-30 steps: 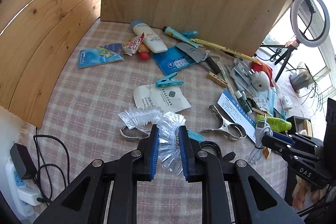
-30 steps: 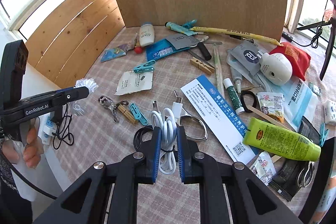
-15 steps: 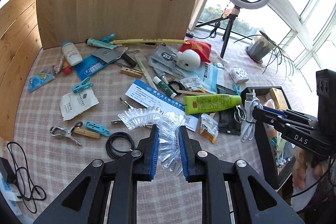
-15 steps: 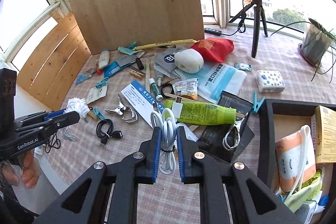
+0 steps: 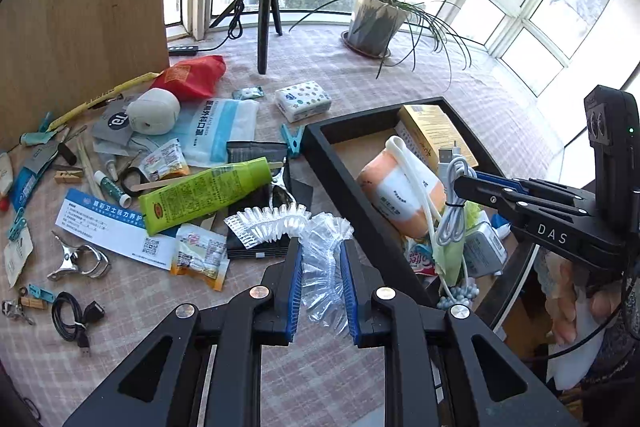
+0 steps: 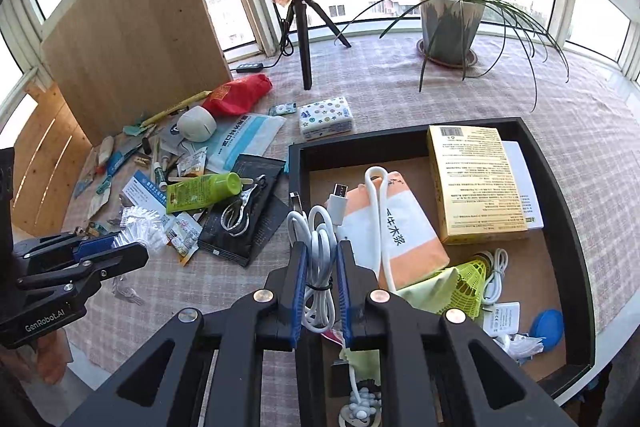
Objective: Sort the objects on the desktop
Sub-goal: 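Carry the shower cap and white cable into the black tray and release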
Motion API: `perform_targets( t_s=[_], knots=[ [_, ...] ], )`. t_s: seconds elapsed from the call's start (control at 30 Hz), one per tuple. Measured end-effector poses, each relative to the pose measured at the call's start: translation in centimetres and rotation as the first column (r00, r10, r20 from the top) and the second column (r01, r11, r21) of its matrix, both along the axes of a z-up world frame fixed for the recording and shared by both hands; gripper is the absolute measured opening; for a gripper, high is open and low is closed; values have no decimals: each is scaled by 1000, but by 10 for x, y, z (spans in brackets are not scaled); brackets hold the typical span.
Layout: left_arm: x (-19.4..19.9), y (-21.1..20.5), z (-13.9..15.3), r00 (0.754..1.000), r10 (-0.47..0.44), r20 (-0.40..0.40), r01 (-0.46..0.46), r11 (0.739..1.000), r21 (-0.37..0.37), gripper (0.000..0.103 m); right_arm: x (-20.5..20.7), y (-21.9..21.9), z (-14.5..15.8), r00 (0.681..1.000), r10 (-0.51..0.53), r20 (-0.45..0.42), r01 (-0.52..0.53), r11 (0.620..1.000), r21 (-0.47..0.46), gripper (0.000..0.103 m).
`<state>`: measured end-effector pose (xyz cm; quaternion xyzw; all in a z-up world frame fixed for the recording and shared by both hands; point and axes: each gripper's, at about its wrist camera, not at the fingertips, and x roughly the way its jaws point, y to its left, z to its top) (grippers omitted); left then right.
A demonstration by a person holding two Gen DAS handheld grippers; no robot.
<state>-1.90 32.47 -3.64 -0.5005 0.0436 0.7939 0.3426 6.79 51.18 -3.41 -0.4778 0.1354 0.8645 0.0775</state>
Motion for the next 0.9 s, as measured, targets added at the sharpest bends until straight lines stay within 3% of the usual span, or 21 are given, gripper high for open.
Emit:
perform_targets(
  t_s=[0.37,0.7,0.77,0.8,0.83,0.87,0.9],
  knots=[
    [24,93,-8,988,-154,16,154,988,0,20,56,79,0,985,-170,13,170,985,25,13],
    [37,142,-4,974,-225,9,224,974,14,21,76,110,1,972,-232,24,231,972,44,13],
    [42,150,-3,968,-251,8,251,968,-5,33,75,111,3,972,-233,27,232,971,59,21],
    [43,153,-3,969,-245,6,245,969,-19,55,75,112,4,969,-244,31,241,968,67,29],
    [43,152,-1,972,-233,-6,233,972,-19,72,75,112,6,966,-255,27,253,964,77,48],
    [44,150,1,974,-227,-19,227,974,-7,74,76,112,8,965,-262,17,260,962,89,60],
    [43,148,3,974,-225,-23,225,974,0,74,77,111,11,964,-267,8,265,959,101,61]
  ],
)
